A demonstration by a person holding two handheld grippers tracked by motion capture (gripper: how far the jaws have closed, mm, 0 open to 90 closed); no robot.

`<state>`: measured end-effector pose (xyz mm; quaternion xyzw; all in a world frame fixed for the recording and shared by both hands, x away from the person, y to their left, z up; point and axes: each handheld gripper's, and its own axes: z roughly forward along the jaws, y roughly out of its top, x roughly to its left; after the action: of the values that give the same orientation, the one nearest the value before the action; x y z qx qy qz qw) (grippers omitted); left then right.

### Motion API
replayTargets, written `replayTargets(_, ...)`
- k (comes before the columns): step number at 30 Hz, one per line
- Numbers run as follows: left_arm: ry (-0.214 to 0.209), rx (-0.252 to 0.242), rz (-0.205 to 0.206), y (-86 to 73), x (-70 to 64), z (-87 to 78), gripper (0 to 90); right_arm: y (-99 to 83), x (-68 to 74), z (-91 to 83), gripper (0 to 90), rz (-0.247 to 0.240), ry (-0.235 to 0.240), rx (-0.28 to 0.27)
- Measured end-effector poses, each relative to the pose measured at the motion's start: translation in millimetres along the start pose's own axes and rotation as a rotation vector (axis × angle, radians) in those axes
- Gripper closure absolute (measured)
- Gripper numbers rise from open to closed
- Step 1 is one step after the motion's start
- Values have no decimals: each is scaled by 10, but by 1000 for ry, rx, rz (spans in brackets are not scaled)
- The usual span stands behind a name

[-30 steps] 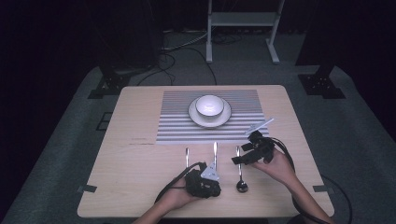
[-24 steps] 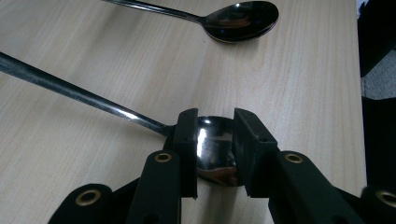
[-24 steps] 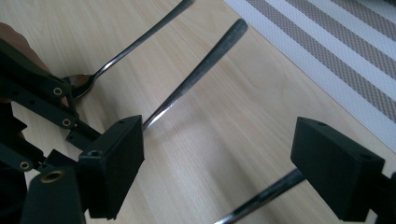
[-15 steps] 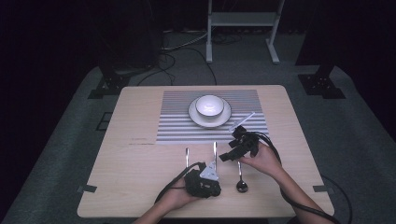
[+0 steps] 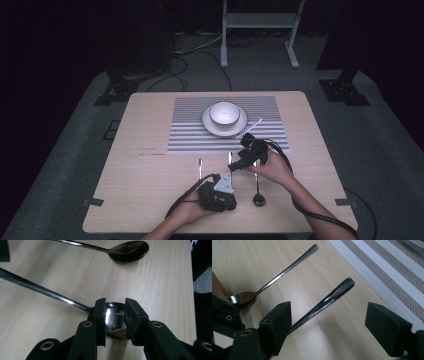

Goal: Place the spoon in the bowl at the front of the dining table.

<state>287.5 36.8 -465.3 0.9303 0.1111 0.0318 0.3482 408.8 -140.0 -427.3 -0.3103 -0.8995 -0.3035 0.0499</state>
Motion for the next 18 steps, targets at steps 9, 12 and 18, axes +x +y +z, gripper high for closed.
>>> replayTargets(9,-1,1,3,1,5,0,710,84,8,67,350,-17,6,12)
replayTargets(12,0,5,7,4,10,-3,711,100,5,75,417,-16,9,15)
replayTargets(18,-2,5,7,0,19,-6,710,123,-10,90,546,-13,6,23)
